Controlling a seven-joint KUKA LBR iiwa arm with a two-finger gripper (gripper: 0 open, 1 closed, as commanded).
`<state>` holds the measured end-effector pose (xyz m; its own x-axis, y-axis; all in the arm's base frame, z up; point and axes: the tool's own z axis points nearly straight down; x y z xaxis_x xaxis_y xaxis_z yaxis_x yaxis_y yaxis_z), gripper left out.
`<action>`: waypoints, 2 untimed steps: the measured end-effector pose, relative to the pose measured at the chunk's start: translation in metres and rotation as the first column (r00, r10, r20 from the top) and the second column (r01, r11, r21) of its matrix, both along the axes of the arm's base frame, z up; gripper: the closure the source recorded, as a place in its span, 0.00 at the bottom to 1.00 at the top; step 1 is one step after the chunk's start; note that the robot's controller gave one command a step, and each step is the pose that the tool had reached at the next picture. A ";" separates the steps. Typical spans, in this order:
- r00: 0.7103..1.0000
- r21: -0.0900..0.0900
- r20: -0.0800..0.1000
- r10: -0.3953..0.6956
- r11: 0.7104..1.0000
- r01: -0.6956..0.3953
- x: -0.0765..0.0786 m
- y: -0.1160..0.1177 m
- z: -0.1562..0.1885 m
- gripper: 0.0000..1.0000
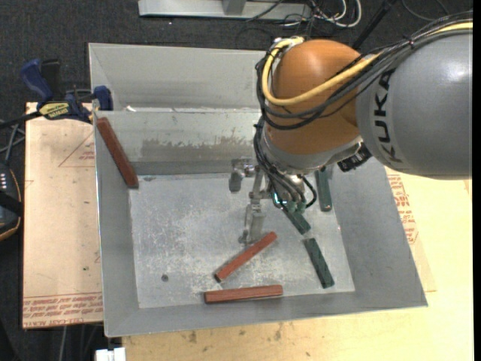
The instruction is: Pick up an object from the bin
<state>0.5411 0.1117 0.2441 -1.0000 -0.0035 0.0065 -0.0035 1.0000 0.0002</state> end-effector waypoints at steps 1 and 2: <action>1.000 0.001 0.007 -0.003 1.000 0.003 0.001 -0.001 0.004 0.00; 0.996 0.002 0.012 0.085 0.996 -0.085 -0.014 -0.024 -0.030 0.00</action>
Offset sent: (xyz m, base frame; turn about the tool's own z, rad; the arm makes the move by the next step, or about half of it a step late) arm -0.0448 -0.0702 -0.0941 -0.2345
